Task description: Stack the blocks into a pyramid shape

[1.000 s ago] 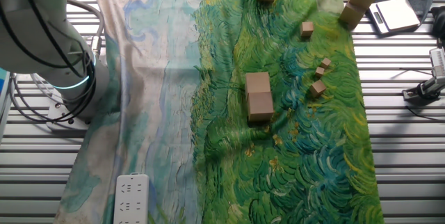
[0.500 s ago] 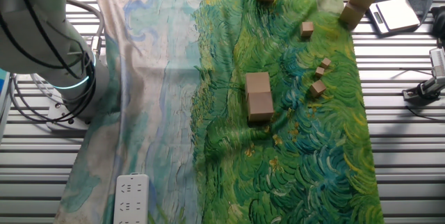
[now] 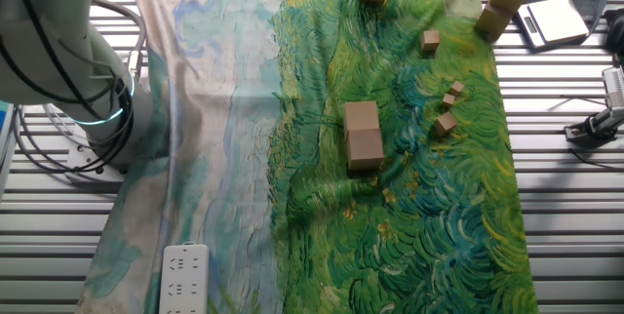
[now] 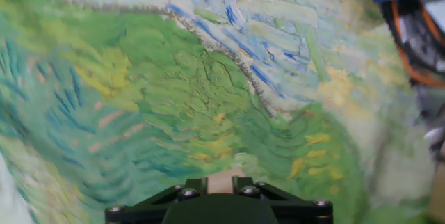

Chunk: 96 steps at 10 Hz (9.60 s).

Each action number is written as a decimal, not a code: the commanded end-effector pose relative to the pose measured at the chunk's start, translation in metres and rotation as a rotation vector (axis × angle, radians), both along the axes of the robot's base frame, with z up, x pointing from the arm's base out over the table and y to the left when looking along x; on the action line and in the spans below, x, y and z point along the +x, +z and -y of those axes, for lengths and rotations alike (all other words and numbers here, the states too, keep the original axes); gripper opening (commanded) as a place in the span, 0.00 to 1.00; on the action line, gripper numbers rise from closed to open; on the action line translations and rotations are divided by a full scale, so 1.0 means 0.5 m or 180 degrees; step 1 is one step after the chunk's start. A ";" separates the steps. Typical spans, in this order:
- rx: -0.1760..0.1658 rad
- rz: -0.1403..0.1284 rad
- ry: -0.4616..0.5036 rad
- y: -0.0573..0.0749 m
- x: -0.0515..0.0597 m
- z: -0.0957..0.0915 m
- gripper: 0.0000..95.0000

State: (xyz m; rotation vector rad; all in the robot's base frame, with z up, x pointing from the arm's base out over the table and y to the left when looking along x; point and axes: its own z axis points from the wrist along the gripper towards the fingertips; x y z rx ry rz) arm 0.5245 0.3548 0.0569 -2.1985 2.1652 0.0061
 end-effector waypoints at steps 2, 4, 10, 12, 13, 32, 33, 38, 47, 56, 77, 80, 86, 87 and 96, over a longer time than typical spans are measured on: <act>0.0121 -0.0251 -0.0011 -0.011 -0.017 0.006 0.80; 0.0127 -0.0346 -0.0007 0.011 -0.017 0.005 0.80; 0.0198 -0.0379 -0.0023 -0.004 -0.052 -0.001 1.00; 0.0159 -0.0363 -0.0018 -0.005 -0.055 -0.003 1.00; 0.0145 -0.0354 -0.0025 -0.005 -0.058 -0.005 1.00; -0.0073 -0.0041 -0.0370 -0.045 -0.074 0.000 0.00; -0.0086 -0.0043 -0.0413 -0.044 -0.074 0.000 0.00; -0.0115 -0.0082 -0.0476 -0.003 -0.073 0.001 0.00; -0.0162 -0.0115 -0.0142 0.077 -0.071 0.144 0.00; -0.0170 -0.0095 -0.0079 0.075 -0.089 0.199 0.00; -0.0156 -0.0128 -0.0886 0.075 -0.089 0.199 0.00; -0.0179 -0.0094 -0.0862 0.075 -0.089 0.203 0.00; 0.0003 0.0014 -0.0259 0.052 -0.089 0.380 0.00; 0.0007 0.0023 -0.0219 0.051 -0.092 0.396 0.00; 0.0047 0.0124 -0.0029 0.007 -0.134 0.513 0.00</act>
